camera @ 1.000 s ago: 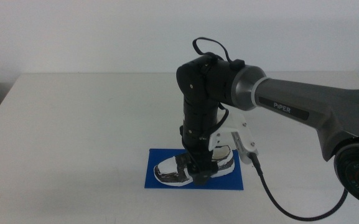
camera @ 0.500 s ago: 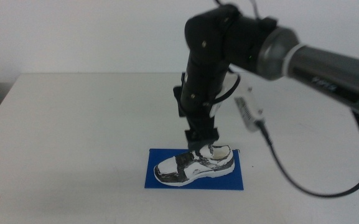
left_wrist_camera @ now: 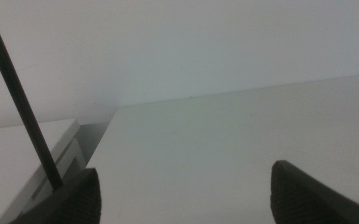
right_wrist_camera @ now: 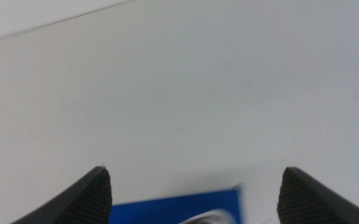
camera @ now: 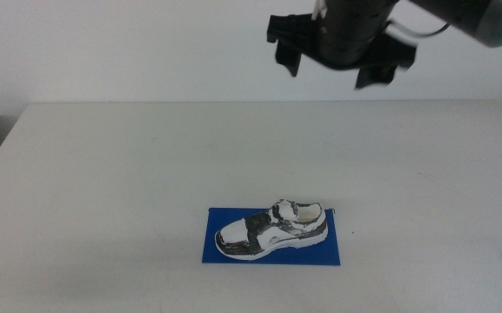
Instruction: Use one arm to grab the shoe from the table and place it on the mat.
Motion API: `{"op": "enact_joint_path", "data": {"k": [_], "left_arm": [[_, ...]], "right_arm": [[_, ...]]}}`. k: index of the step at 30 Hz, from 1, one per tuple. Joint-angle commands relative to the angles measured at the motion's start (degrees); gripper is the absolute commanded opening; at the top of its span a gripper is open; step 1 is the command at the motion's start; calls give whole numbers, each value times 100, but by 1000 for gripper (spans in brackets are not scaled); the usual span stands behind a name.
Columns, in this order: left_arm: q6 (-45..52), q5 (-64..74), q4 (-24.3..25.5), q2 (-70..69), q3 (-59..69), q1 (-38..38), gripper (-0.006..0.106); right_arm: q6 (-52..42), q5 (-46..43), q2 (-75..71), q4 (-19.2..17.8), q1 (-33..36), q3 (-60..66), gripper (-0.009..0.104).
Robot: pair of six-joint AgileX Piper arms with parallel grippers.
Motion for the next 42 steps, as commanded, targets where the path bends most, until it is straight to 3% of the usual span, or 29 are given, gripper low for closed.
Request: {"op": "enact_joint_path", "data": {"k": [1,4,9,12,16,27,37,42], "left_arm": [[-34,-466,-49,-41,29,-29,94],[-34,-466,-49,-41,29,-29,94],[-34,-466,-49,-41,29,-29,94],[-34,-466,-49,-41,29,-29,94],[-34,-466,-49,-41,29,-29,94],[-34,-466,-49,-41,29,-29,94],[-34,-466,-49,-41,29,-29,94],[-34,-466,-49,-41,29,-29,94]], "right_arm": [[-1064,217,-377,-505,-15,-173,92],[-1342,58,-381,-544,-15,-173,92],[-2393,232,-659,-247,-247,-167,92],[-2993,-97,-951,33,-448,-67,92],[-3704,-989,-1547,882,-822,673,92],[-4768,-5001,-3981,2093,-2007,4705,92],[-4802,-6302,-5913,2139,-2912,7519,92],[-4785,-6386,-7021,2187,-3105,8574,92]]}}
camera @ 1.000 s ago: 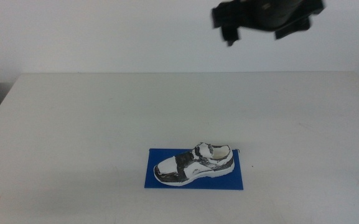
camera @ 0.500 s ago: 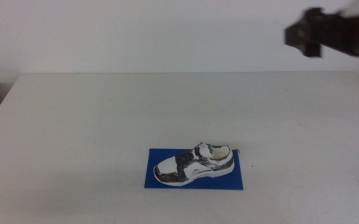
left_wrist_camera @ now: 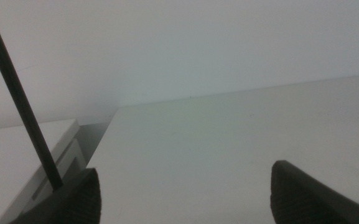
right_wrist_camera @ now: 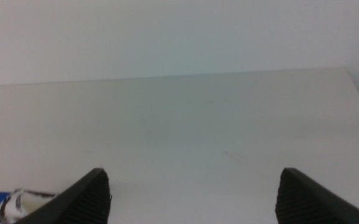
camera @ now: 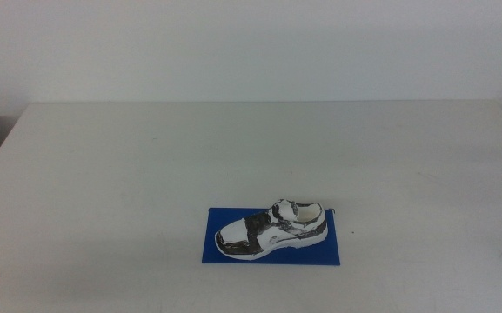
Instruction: Use one arm to grab the shoe from the table and place it on the mat.
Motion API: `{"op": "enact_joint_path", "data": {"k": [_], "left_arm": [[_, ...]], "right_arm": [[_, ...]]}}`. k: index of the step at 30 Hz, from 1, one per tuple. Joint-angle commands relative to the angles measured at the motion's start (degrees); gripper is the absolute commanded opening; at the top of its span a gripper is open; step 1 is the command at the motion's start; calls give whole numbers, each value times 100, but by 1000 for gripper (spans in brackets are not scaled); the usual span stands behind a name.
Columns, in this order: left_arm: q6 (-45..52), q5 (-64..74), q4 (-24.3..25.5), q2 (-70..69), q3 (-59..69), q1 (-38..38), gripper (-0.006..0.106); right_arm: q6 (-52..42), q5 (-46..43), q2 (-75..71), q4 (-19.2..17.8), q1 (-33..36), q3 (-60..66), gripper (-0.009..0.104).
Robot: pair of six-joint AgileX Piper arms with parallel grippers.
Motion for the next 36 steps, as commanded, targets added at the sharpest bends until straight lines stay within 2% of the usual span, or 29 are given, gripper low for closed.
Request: {"op": "enact_joint_path", "data": {"k": [1,10,18,26,29,36], "left_arm": [[-34,-466,-49,-41,29,-29,94],[-34,-466,-49,-41,29,-29,94],[-34,-466,-49,-41,29,-29,94],[-34,-465,-49,-36,29,-29,94],[-34,-465,-49,-36,29,-29,94],[-34,-465,-49,-36,29,-29,94]], "right_arm": [[-57,-406,-585,-5,-66,290,92],[-57,323,-2547,-16,-66,1422,92],[-57,335,-4037,-16,-66,2357,92],[-62,324,-4093,-31,-59,2960,92],[-62,587,-4093,-71,-59,2951,92],[-62,601,-4093,-140,-59,2951,92]]}}
